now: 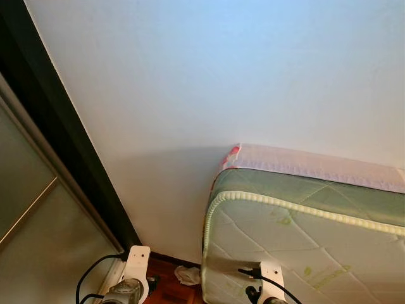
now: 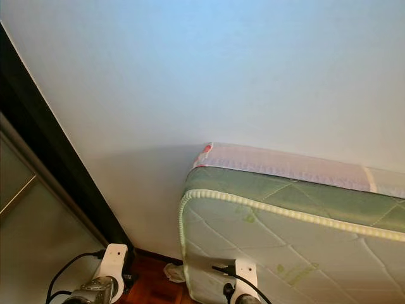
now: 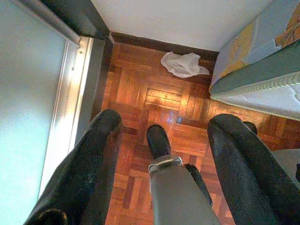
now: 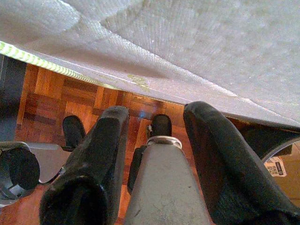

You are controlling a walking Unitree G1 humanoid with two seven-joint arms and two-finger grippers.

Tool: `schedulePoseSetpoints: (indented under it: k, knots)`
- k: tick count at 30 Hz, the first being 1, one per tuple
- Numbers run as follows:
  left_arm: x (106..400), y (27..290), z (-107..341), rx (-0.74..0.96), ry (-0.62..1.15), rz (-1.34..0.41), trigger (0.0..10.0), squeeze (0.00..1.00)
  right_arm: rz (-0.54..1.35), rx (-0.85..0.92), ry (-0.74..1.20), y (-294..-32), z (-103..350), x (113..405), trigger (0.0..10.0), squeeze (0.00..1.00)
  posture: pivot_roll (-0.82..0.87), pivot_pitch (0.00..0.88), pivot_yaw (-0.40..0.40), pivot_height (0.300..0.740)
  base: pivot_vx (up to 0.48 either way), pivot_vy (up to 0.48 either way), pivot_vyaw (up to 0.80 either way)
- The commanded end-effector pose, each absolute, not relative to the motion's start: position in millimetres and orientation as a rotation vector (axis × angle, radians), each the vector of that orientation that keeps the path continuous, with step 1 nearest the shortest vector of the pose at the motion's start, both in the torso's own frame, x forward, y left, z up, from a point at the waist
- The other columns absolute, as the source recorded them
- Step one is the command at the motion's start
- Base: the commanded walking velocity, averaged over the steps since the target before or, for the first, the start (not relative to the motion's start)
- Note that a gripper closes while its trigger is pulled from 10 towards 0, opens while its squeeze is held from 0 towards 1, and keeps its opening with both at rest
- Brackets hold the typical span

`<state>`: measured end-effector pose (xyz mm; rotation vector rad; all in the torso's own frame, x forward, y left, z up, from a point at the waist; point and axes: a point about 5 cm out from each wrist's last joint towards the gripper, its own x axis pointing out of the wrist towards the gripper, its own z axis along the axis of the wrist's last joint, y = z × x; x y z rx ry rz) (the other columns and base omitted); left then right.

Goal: Clean up the room

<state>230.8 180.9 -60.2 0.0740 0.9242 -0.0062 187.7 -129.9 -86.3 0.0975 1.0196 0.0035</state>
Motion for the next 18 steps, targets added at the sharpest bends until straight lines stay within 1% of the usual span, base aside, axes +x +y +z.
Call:
schedulePoseSetpoints:
  k: [1, 18]
  knots:
    - [228.4, 182.1, -61.7, 0.095, 0.939, -0.007, 10.0, 0.0, -0.004, 0.106, 0.999, -129.6, -83.7, 192.7, 10.0, 0.0, -0.09, 0.0, -0.01, 0.74, 0.0, 0.0, 0.0]
    - [226.2, 183.1, -62.9, 0.099, 0.944, -0.002, 10.0, 0.0, -0.038, 0.13, 1.006, -129.2, -85.2, 189.6, 10.0, 0.0, -0.09, 0.0, -0.008, 0.74, 0.0, 0.0, 0.0]
